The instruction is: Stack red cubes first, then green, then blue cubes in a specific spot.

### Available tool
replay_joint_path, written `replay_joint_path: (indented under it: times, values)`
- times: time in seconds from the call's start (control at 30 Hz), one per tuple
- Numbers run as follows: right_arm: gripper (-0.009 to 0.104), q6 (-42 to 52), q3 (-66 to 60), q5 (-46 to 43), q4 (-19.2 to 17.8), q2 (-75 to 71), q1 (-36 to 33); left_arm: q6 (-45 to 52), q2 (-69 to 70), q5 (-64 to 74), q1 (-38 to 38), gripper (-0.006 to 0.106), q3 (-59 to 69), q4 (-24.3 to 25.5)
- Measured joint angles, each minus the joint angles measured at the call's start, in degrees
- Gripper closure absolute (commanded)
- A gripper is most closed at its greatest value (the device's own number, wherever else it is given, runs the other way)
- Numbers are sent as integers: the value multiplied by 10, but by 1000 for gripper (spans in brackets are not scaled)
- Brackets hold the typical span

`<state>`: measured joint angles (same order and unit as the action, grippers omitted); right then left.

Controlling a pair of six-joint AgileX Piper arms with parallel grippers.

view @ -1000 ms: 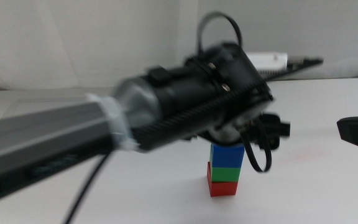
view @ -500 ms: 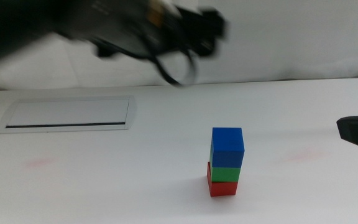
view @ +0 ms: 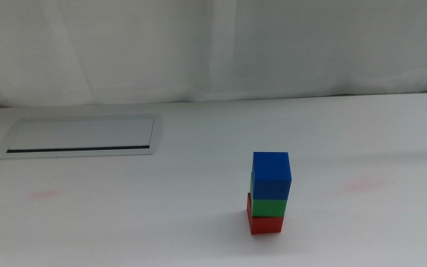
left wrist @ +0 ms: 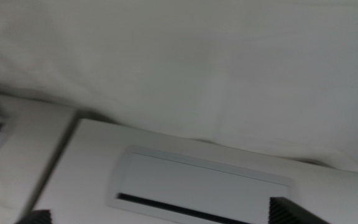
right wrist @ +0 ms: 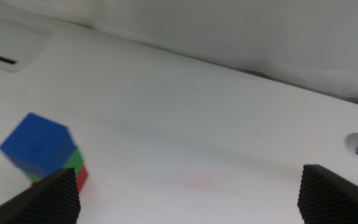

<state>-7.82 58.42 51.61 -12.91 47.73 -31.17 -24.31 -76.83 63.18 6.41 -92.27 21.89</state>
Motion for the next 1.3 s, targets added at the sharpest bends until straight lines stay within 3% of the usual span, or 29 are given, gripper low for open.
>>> replay_joint_path:
  times: [0.1,0.13,0.23,0.57,0.7,1.17,1.23,1.3]
  values:
    - [1,-17,0,0,-27,0,0,15,13,-7,-38,41,8,-20]
    - [1,-19,0,0,-29,0,0,24,34,-26,-54,65,36,-28]
    - [1,-17,0,0,-26,0,0,21,71,-62,-58,103,103,-29]
    - [1,1,0,0,-4,0,0,-12,287,-333,-58,103,480,-12]
    - [1,21,0,14,29,0,0,-11,414,-435,-58,103,677,-14]
    - [2,33,0,2,61,0,0,-28,507,-568,-58,103,915,-42]
    - [7,33,0,-24,67,2,0,-32,507,-586,-58,103,918,-43]
    - [32,33,0,-73,69,21,0,-51,507,-595,-58,103,918,-53]
